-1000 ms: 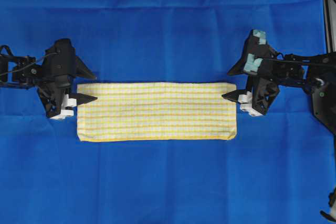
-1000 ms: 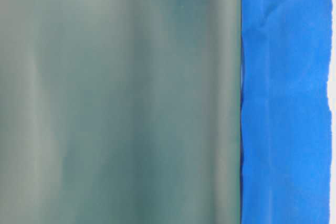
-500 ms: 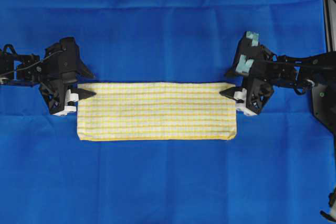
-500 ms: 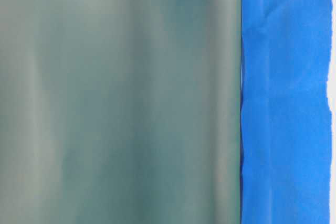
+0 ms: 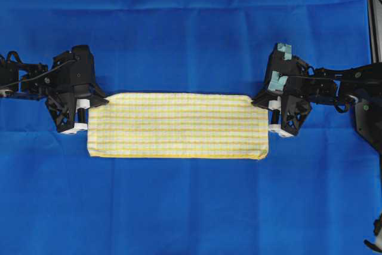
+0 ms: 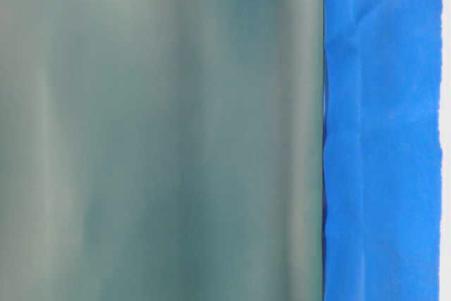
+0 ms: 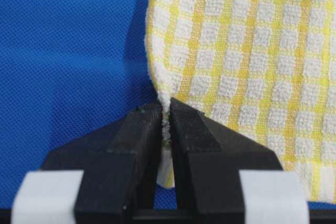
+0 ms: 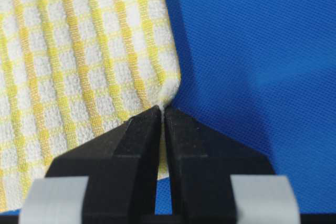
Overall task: Fold the yellow towel.
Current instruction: 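Lift the strip and swing it, left gripper moving toward the table center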
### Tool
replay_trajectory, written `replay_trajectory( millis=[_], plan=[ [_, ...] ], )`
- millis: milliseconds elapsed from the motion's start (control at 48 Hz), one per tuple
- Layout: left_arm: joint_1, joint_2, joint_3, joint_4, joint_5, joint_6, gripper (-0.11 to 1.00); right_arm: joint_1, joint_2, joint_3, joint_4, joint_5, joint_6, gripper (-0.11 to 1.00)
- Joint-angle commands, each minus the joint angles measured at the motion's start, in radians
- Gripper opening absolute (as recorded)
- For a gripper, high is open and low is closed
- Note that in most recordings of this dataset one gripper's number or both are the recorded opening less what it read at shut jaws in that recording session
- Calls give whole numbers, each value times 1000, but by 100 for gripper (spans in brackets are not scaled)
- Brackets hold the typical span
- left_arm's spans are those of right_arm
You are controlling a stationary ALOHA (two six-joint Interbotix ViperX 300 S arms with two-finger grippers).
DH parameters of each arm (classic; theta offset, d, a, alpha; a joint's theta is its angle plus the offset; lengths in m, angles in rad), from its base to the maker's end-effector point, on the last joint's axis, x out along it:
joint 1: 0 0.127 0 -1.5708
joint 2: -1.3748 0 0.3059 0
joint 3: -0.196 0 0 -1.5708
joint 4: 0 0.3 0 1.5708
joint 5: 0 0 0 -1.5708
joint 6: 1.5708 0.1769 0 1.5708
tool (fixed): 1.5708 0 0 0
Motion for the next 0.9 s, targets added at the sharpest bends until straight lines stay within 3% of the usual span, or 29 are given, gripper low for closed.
replay_trajectory(
  millis=[0,437,667,875],
  plan=[
    [5,-20,-11,-2,31,3,2,-12,-34,-14,-2,-2,2,2],
    [-3,-285,-107,2,322,12,2,-52,-319,-20,-3,153,-2,2],
    [-2,-431,-91,2,370,11,2,-52,-465,-20,-15,218,-2,2],
    [-2,-495,-69,2,371,9,2,-54,-509,-20,-25,233,-2,2]
  ],
)
